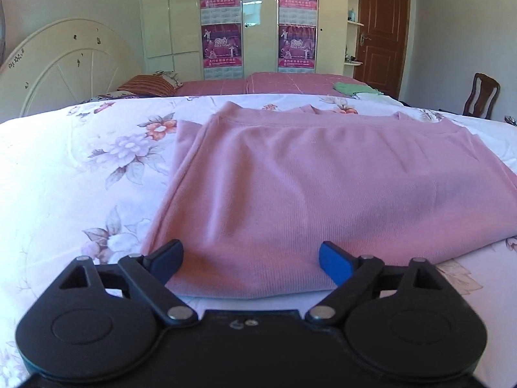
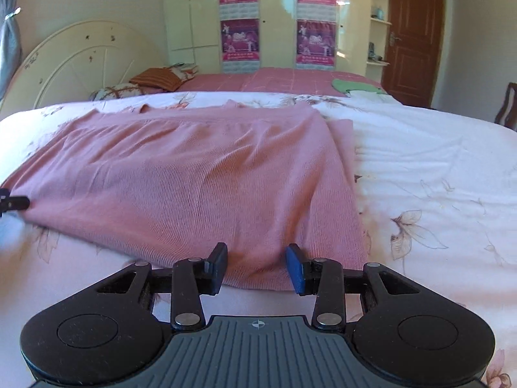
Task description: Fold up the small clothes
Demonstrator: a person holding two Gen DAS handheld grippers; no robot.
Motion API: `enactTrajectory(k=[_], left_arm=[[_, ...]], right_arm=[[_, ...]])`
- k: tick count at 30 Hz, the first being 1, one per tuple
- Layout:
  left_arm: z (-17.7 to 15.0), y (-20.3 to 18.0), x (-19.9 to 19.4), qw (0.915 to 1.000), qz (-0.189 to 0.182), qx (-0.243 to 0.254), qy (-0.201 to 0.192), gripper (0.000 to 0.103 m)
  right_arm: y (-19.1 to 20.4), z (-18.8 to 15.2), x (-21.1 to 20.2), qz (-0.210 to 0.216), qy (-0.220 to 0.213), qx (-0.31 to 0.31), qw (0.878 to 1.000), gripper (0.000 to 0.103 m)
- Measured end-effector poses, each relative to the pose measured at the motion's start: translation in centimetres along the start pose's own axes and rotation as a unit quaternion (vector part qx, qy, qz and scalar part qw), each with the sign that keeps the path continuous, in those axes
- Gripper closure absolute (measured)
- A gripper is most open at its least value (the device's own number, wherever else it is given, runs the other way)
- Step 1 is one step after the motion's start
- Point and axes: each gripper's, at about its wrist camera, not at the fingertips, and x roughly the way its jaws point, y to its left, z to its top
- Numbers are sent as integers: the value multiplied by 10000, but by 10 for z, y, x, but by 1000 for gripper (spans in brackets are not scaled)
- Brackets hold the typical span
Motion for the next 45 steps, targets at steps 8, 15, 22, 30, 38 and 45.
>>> enactTrajectory(k=[8,15,22,30,38,45], left_arm=[[-7,14,-1,10000,39,-7,79,11],[-8,20,-3,9996,254,-40,81,11],[-10,54,1,9959,268,-838,192,20],[-5,63,1,9974,395,-597,95,79],[-12,77,-18,9924,733,-969,215,25],[-20,71,-43,9911,677,-1108,289,26]], right_arm=[[-25,-8,-14,-384,64,272,9989,64],[-41,-12,-11,-658,71,614,9959,64],[-39,-16,-15,-481,-58,220,9986,79],[-41,-16,-18,-529,95,-65,9985,93],[-43,-11,-17,-706,166,68,9973,66],[-40,-18,-59,-587,-156,444,9972,65]])
